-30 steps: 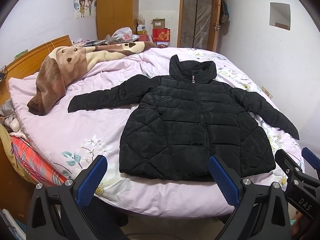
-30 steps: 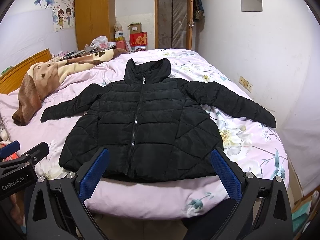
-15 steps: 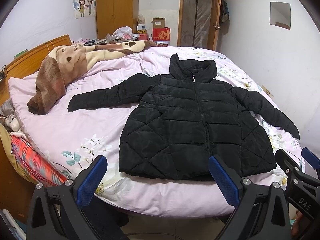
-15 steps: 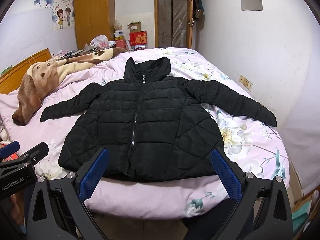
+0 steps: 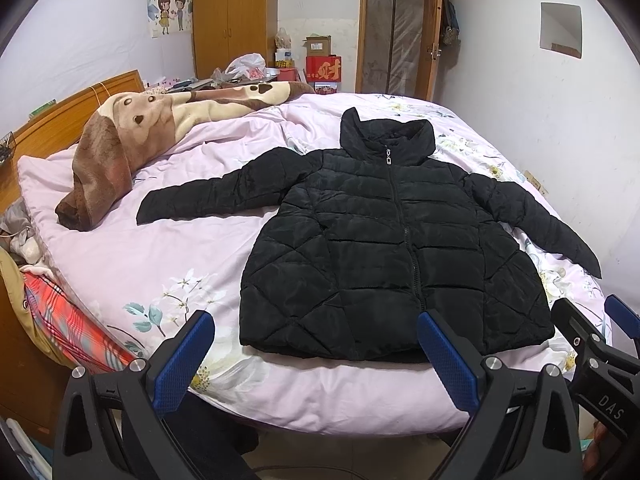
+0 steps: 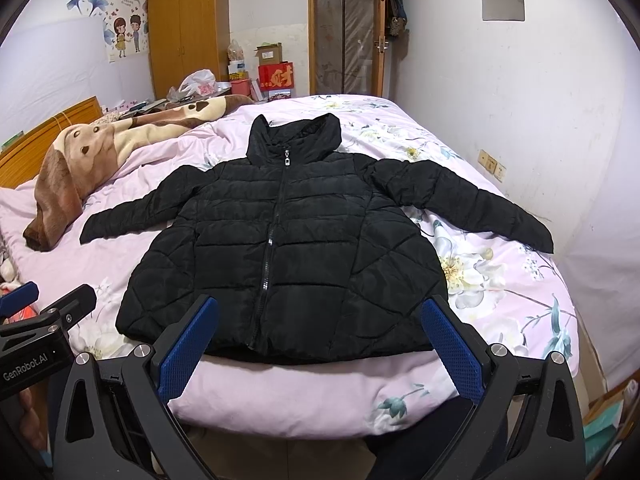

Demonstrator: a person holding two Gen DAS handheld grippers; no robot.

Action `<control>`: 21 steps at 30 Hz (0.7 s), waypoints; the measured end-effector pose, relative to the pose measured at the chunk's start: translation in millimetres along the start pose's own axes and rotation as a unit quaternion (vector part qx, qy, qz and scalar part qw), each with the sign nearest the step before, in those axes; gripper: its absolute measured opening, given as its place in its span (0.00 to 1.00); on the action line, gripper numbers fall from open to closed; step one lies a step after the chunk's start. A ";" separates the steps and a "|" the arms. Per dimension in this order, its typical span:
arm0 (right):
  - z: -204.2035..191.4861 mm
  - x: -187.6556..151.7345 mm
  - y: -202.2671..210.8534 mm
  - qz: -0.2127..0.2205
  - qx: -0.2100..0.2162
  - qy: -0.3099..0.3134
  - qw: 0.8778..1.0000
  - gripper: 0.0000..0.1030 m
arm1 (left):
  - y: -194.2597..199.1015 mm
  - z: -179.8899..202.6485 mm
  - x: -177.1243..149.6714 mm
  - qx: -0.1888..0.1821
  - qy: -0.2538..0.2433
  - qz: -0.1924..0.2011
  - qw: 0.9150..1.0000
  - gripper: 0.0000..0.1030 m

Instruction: Fold large clothes

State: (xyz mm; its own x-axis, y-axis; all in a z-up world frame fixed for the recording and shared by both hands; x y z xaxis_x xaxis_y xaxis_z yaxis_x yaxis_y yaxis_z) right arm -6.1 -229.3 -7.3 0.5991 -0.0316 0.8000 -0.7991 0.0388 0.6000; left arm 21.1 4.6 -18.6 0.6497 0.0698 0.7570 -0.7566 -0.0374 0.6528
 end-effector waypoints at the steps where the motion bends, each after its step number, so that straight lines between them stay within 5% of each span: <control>1: -0.2 -0.9 -0.5 0.000 0.000 0.000 1.000 0.98 | -0.4 0.5 -0.1 0.000 0.000 0.000 1.000 0.99; 21: -2.8 3.5 -30.6 -0.020 -0.001 0.000 1.000 0.98 | -35.9 -21.6 9.4 0.007 0.012 -0.024 1.000 0.99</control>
State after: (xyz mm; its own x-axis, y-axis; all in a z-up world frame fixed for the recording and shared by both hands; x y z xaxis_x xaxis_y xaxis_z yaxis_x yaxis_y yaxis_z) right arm 20.6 -227.8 -22.9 0.6303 -0.0322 0.7757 -0.7747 0.0398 0.6311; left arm 52.8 28.2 -35.5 0.6827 0.0955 0.7244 -0.7238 -0.0475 0.6884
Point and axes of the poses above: each gripper's, at about its wrist camera, not at the fingertips, and y roughly against the way its jaws point, z to its right, x to its top, the point moved 3 cm from there along -y, roughly the way its jaws point, and after that the axes turned 4 degrees about z, right-handed, at the moved point
